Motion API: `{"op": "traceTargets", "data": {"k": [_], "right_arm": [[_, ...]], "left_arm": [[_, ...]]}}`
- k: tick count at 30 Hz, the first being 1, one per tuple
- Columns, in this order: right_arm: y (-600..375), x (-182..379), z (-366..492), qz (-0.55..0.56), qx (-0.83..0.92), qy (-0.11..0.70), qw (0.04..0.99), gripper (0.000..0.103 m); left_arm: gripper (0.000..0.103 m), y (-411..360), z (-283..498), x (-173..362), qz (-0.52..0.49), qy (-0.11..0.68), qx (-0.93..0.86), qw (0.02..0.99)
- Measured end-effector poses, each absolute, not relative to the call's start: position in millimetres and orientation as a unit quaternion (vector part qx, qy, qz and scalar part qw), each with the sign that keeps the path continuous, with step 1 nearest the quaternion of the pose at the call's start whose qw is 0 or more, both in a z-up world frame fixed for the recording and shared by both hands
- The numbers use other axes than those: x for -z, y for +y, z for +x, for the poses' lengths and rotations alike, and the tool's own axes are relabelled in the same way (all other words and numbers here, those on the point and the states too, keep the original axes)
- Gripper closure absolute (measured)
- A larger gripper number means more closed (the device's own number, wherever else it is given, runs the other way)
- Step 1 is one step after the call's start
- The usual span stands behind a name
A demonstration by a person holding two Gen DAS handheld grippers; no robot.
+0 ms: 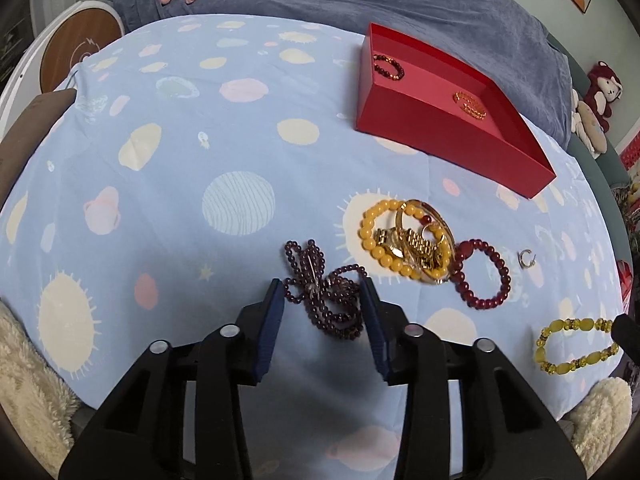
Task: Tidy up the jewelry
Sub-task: 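Grasp the dark garnet bead bracelet with the left tool while the right tool holds the yellow bracelet, then carry both bracelets into the red tray and open both tools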
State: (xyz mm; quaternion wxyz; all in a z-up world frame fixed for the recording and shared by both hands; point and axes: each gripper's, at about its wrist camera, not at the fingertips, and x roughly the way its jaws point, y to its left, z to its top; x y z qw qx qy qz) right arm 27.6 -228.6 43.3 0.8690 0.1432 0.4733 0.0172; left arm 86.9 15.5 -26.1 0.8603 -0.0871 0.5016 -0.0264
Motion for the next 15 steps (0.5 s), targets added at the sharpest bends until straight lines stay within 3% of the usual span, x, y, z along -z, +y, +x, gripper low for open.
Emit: {"op": "traceTargets", "data": {"k": [2, 3, 15], "right_arm": [[-227.8, -42.1, 28.6, 0.144, -0.018, 0.475, 0.868, 0.094], [-227.1, -41.3, 29.1, 0.143, -0.019, 0.476, 0.867, 0.094], [-228.1, -50.8, 36.3, 0.145, -0.026, 0.465, 0.873, 0.094]], "left_arm": [[0.093, 13.9, 89.0, 26.8, -0.084, 0.503, 0.031, 0.859], [0.096, 13.5, 90.1, 27.1, -0.085, 0.506, 0.033, 0.858], [0.097, 16.3, 87.7, -12.8, -0.108, 0.489, 0.056, 0.864]]}}
